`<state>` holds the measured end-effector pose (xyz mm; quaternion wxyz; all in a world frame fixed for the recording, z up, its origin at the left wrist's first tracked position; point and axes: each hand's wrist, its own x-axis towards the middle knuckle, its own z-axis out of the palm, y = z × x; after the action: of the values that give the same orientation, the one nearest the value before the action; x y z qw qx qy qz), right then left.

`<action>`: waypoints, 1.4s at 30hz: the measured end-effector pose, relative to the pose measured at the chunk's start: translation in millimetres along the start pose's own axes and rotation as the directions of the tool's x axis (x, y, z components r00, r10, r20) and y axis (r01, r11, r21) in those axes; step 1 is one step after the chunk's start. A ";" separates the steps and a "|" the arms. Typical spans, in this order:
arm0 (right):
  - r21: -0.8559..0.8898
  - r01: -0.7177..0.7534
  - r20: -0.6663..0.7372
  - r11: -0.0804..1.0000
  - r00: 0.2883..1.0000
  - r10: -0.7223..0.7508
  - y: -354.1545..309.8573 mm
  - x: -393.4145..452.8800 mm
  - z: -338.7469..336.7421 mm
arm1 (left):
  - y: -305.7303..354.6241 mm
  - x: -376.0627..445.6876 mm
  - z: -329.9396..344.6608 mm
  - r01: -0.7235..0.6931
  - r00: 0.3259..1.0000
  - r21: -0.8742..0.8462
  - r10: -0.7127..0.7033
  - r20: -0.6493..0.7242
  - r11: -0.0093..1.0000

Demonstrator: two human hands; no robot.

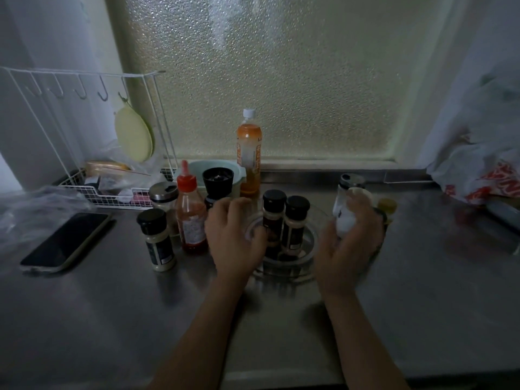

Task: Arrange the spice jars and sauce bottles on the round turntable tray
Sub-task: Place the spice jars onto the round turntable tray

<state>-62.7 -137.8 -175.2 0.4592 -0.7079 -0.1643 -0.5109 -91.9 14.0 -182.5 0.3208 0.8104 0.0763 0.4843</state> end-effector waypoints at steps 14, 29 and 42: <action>-0.024 -0.402 -0.183 0.915 0.902 0.391 29.4 6.0 -4.3 | -11.2 8.7 -0.3 0.300 0.954 0.081 -0.296 -0.052 0.951; 0.121 -0.296 0.360 0.947 0.903 0.236 6.7 -0.8 7.0 | 11.2 6.1 -4.2 0.140 0.988 -0.114 -0.131 0.081 0.984; -0.208 -0.647 -0.089 0.733 0.759 0.645 74.9 26.8 -7.9 | 0.3 8.3 2.4 0.228 0.972 -0.116 -0.220 0.082 0.967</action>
<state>-3.3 -189.9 -187.4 0.5254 -0.7654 0.1531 -0.3386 -85.7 16.2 -177.0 0.4259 0.7910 0.1260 0.4207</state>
